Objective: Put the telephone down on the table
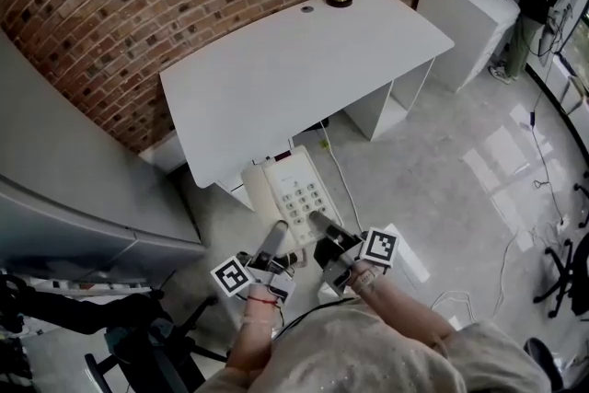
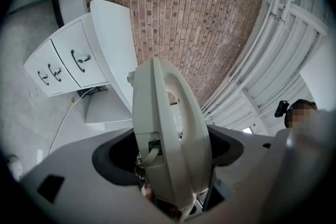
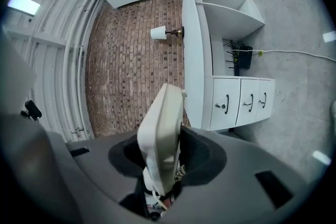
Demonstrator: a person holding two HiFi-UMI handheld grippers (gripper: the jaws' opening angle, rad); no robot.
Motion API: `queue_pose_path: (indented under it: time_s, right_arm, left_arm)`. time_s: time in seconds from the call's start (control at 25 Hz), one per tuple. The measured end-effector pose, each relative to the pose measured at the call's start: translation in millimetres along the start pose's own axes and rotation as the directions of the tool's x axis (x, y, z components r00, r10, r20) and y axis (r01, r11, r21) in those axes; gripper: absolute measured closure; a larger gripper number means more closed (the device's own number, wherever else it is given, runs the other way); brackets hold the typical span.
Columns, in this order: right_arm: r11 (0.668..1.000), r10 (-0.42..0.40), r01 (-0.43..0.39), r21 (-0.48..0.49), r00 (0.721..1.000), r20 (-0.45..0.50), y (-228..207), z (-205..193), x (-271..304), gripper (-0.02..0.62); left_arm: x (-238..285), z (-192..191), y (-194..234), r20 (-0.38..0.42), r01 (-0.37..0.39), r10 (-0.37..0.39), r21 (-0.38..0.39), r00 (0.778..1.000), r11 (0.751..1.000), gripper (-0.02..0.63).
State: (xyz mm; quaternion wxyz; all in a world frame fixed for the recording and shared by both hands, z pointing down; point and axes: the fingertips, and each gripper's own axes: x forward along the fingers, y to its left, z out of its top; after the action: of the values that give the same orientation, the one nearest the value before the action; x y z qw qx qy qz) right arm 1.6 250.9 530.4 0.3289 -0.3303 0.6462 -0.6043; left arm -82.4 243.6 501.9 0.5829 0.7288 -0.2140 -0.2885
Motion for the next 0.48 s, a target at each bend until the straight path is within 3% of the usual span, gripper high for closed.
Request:
queue_pose_path:
  time_s: [0.48]
  right_arm:
    - [1.0, 0.0, 0.0, 0.021, 0.999, -0.033, -7.4, 54.7, 28.4, 0.445]
  left_arm:
    - [56.0, 17.4, 16.3, 0.027, -0.012, 0.012, 0.003, 1.0, 1.0, 0.244]
